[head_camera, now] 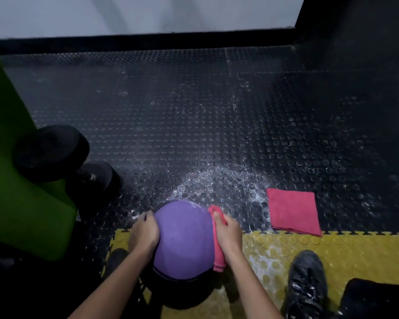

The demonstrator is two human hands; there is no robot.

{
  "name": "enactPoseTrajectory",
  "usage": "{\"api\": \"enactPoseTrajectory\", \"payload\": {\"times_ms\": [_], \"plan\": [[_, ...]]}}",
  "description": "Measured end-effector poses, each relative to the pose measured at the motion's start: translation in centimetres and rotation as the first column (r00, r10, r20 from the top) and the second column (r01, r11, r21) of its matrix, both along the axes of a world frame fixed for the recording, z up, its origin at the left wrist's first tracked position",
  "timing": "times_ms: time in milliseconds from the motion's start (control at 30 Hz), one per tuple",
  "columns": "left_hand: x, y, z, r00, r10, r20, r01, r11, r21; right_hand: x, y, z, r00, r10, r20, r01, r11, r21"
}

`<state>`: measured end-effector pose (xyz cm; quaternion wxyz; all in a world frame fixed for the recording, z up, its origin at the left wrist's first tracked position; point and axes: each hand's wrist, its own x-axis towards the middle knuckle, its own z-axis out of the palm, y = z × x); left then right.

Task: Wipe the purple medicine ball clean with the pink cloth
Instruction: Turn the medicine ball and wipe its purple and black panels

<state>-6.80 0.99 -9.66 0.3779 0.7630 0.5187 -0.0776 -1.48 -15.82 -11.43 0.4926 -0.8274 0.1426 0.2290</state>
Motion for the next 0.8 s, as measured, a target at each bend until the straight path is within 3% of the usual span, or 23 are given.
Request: {"api": "enactPoseTrajectory", "payload": {"times_ms": [100,167,233,300,367,433,533,600,667,733,800], "plan": [[0.1,-0.4,-0.3,1.0,-0.027,0.006,0.027,0.999,0.022,-0.9,1.8,1.7,0.954,0.166,0.251,-0.114,0.971,-0.21],[0.2,-0.2,-0.5,0.999,-0.048,0.004,0.048,0.998,0.036,-1.2,3.5,3.2,0.821,0.407,0.4,-0.302,0.905,-0.3],[0.1,-0.3,-0.4,0.998,-0.069,0.005,0.069,0.996,0.053,-1.1,4.2,3.6,0.736,0.502,0.454,-0.396,0.864,-0.312],[0.1,-0.6,-0.2,0.997,-0.072,0.004,0.072,0.995,0.065,0.2,3.5,2.7,0.846,0.379,0.376,-0.337,0.925,-0.175],[0.2,-1.0,-0.2,0.997,-0.08,0.018,0.079,0.995,0.067,1.8,1.8,1.3,0.969,0.19,0.158,-0.186,0.982,-0.04],[0.4,-1.4,-0.2,0.994,-0.106,0.034,0.103,0.991,0.085,2.1,0.5,0.8,0.995,0.095,0.035,-0.092,0.994,-0.066],[0.8,-1.0,0.2,0.989,-0.142,0.04,0.138,0.986,0.095,0.1,1.6,1.5,0.963,0.175,0.207,-0.124,0.963,-0.24],[1.0,-0.9,0.5,0.988,-0.15,0.045,0.146,0.985,0.09,-1.5,3.5,3.0,0.847,0.358,0.392,-0.241,0.917,-0.317],[1.0,-0.7,0.7,0.982,-0.179,0.055,0.174,0.982,0.073,-2.3,4.5,3.8,0.736,0.491,0.466,-0.344,0.864,-0.367],[0.6,-0.3,0.5,0.969,-0.227,0.095,0.225,0.974,0.031,-1.5,3.7,3.5,0.769,0.437,0.466,-0.319,0.895,-0.312],[-0.2,-0.2,0.3,0.929,-0.335,0.16,0.334,0.942,0.029,0.3,1.6,2.1,0.908,0.243,0.341,-0.19,0.965,-0.182]]}}
